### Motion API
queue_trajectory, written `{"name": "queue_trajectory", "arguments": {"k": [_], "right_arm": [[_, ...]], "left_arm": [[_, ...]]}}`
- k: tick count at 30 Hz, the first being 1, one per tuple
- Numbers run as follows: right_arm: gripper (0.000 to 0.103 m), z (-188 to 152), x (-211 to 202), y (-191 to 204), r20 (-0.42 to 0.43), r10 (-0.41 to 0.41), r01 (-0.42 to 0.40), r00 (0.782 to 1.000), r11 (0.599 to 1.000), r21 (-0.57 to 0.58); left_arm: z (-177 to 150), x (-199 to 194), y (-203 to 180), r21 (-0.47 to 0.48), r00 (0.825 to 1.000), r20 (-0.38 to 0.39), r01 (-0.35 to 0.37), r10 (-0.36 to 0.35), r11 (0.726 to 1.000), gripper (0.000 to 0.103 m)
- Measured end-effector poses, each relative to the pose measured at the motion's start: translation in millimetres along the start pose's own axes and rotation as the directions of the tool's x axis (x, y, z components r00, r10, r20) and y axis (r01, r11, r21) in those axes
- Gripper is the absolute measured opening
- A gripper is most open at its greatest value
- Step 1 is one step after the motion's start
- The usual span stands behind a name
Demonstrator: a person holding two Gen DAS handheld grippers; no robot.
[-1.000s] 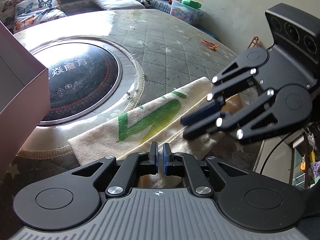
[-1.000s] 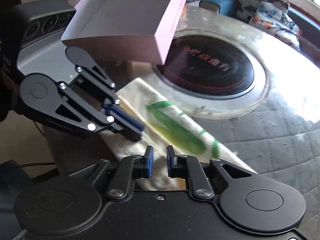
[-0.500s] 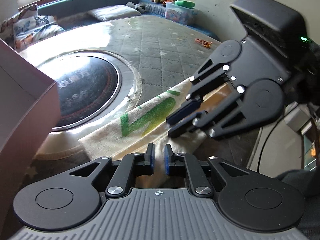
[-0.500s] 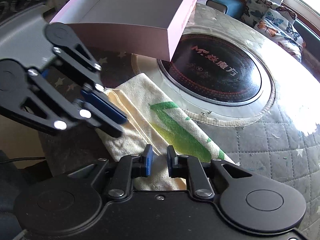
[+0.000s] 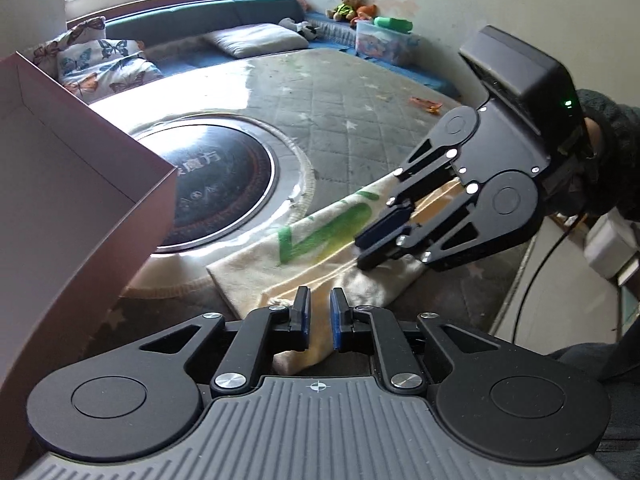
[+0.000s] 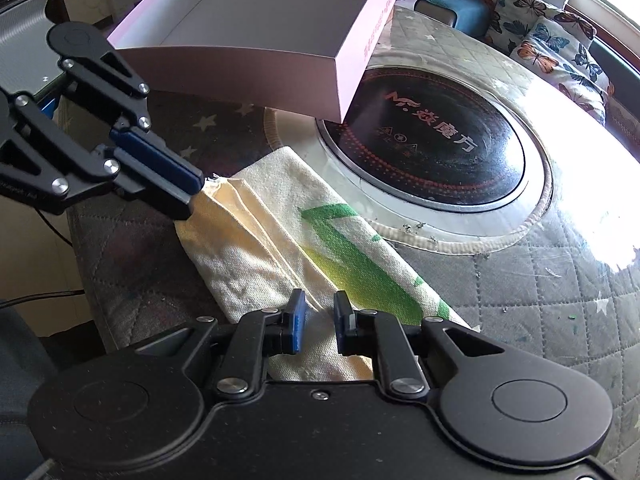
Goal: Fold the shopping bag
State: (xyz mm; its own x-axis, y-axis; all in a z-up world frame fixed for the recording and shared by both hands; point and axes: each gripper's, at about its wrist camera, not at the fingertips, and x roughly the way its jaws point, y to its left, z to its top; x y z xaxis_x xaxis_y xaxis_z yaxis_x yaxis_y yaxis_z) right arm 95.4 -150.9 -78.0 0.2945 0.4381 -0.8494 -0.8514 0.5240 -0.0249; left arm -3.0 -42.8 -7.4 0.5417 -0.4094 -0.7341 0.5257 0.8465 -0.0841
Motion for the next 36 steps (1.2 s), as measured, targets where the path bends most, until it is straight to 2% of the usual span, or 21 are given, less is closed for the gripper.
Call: {"name": "queue_trajectory", "arguments": {"k": [10, 18, 21, 24, 29, 32, 36], "right_arm": [[0.016, -0.2, -0.1, -1.5, 0.002, 0.005, -0.005, 1.0, 1.0, 0.0], [0.016, -0.2, -1.7, -2.7, 0.003, 0.004, -0.004, 1.0, 1.0, 0.001], [0.016, -0.6, -1.5, -2.4, 0.004, 0.002, -0.002, 1.0, 1.0, 0.0], [0.016, -0.3, -1.0, -2.9, 0.004, 0.003, -0.003, 1.0, 1.0, 0.0], [0.016, -0.1, -1.4, -1.7, 0.002, 0.001, -0.001, 1.0, 1.0, -0.006], [0.016, -0.1, -1.1, -1.2, 0.003, 0.0, 0.0, 1.0, 1.0, -0.009], [0.016, -0.6, -1.1, -1.1, 0.007, 0.0, 0.0, 1.0, 1.0, -0.006]], "left_arm": [[10.9, 13.3, -1.7, 0.04, 0.994, -0.069, -0.085, 0.088, 0.996, 0.005], [11.1, 34.9, 2.4, 0.001, 0.99, -0.136, -0.046, 0.046, 0.999, 0.002], [9.8, 41.6, -0.9, 0.006, 0.989, -0.139, -0.049, 0.049, 0.999, 0.002], [11.2, 41.4, 1.5, -0.028, 0.989, -0.139, -0.048, 0.044, 0.998, 0.002], [22.4, 26.9, -7.9, 0.044, 0.99, -0.095, -0.097, 0.101, 0.994, 0.004], [24.5, 29.0, -3.5, 0.065, 0.985, -0.117, -0.117, 0.124, 0.991, 0.008], [28.0, 37.1, -0.1, 0.07, 0.983, -0.142, -0.106, 0.115, 0.992, 0.009]]}}
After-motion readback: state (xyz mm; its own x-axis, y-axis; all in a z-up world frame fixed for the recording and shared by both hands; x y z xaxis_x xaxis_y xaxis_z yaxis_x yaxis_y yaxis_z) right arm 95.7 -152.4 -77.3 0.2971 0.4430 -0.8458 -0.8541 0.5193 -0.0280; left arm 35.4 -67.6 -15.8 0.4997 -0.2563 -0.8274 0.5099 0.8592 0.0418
